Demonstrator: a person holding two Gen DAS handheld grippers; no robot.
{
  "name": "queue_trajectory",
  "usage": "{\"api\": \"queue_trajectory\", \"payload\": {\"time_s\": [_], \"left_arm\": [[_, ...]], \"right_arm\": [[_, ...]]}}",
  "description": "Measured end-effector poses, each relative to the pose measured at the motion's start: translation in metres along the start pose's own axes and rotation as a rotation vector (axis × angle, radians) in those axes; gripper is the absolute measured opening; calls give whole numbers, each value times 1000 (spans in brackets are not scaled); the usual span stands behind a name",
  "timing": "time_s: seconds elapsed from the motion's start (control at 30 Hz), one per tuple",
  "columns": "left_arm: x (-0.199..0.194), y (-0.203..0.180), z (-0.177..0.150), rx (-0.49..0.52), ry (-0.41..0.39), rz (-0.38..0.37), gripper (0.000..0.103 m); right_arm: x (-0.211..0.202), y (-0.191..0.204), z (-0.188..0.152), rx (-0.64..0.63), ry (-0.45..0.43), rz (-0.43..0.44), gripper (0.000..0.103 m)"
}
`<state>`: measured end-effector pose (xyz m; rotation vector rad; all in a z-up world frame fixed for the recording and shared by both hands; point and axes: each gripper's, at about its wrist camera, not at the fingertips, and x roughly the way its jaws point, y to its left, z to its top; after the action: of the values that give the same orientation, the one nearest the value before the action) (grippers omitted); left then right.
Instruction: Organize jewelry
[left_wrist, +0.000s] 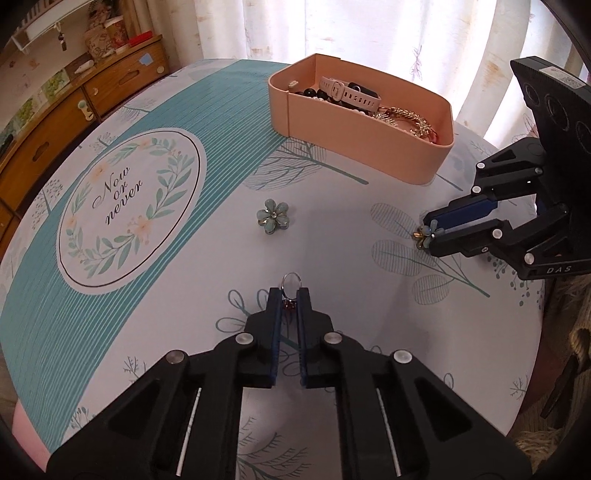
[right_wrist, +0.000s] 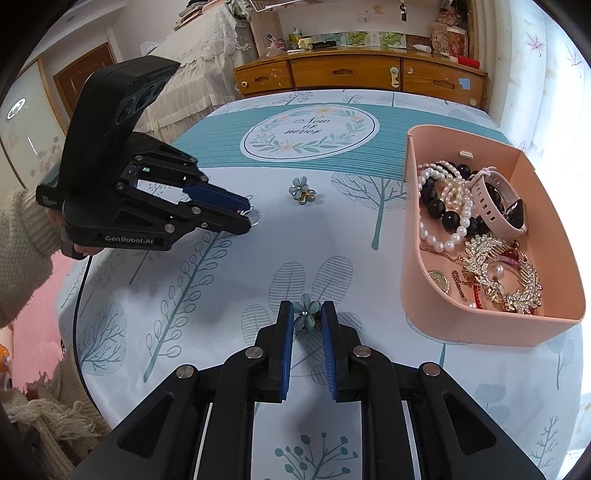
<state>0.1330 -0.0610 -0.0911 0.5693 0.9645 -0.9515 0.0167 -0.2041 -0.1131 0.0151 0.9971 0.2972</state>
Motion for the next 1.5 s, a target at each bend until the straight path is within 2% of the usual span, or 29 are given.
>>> {"api": "queue_trajectory", "payload": {"time_s": [0.2,0.37,0.57,0.73,0.83,1.03,1.33,1.4,1.43,1.5], "left_arm": [[-11,-8,-1,-28,-35,21,6],[-31,-21,10,-39,-101,26,6],[-59,-46,44,-50,-229,51,6],[-66,-61,81,-112,-334,38,6],[-51,-66,108,-152,-323,32,6],[-6,-76,140,-209,-214,-16,6],[23,-80,133,-230,-139,-40,7],[21,-77,127,-239,-131,-41,10],[19,-76,125,-248,-133,-45,15],[11,-73,118,-265,-145,-44,32]], "right_arm": [[-6,0,-1,11,-20,5,15],[-25,4,0,7,-80,17,15],[-66,-7,8,66,-206,-6,15],[-99,-45,14,209,-304,-54,15],[-110,-62,12,254,-322,-107,15],[-111,-90,5,349,-287,-141,15],[-80,-96,0,341,-217,-130,15],[-73,-93,-1,334,-200,-124,15],[-69,-91,-1,331,-190,-126,15],[-62,-88,1,327,-182,-125,19]]}}
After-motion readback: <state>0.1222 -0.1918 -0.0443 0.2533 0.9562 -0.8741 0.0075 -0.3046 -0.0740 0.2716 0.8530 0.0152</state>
